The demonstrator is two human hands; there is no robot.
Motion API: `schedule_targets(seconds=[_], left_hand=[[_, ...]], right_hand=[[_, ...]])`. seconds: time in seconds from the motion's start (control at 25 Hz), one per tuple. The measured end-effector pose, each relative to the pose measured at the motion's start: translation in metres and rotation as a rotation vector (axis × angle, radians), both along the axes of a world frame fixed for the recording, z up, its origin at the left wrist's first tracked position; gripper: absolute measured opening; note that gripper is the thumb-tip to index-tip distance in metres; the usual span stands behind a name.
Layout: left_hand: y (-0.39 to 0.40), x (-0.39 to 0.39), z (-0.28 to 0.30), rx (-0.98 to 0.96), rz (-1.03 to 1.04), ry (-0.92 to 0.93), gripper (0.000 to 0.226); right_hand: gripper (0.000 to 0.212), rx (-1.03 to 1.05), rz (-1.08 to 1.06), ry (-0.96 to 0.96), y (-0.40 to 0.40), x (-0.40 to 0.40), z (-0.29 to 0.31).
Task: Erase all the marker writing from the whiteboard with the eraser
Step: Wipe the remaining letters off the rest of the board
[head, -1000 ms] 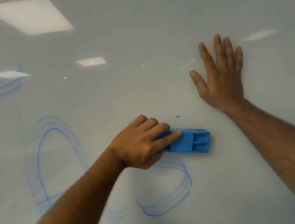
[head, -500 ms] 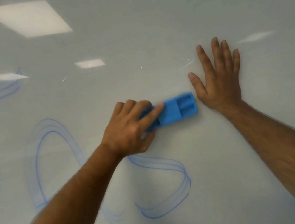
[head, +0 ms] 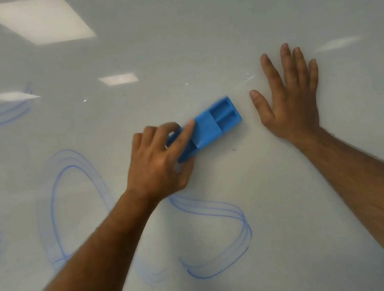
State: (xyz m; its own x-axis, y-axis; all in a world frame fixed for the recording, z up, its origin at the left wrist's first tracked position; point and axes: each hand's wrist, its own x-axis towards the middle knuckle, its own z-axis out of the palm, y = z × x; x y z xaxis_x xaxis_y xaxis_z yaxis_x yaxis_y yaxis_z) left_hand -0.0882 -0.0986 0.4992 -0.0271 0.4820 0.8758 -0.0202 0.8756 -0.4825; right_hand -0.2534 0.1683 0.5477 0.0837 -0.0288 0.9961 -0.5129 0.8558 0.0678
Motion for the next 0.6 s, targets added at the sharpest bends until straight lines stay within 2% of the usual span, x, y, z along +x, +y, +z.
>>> schedule_targets(seconds=[0.12,0.2,0.4,0.52,0.6], left_hand=[[-0.007,0.005,-0.045,-0.294,-0.082,-0.176,0.052],[-0.011,0.006,-0.086,-0.406,-0.102,-0.282,0.045],[-0.016,0.005,-0.171,-0.555,-0.107,-0.420,0.040],[-0.016,0.004,-0.180,-0.581,-0.111,-0.400,0.039],[-0.013,0.004,-0.169,-0.521,-0.110,-0.351,0.041]], right_hand=[[0.067,0.001,0.010,-0.014,0.000,0.001,0.000],[0.067,-0.002,0.011,-0.010,0.000,0.001,-0.001],[0.067,-0.009,0.013,-0.007,0.000,0.001,-0.001],[0.066,-0.015,0.004,0.004,0.001,0.001,-0.001],[0.066,-0.014,0.006,0.001,0.000,0.000,-0.002]])
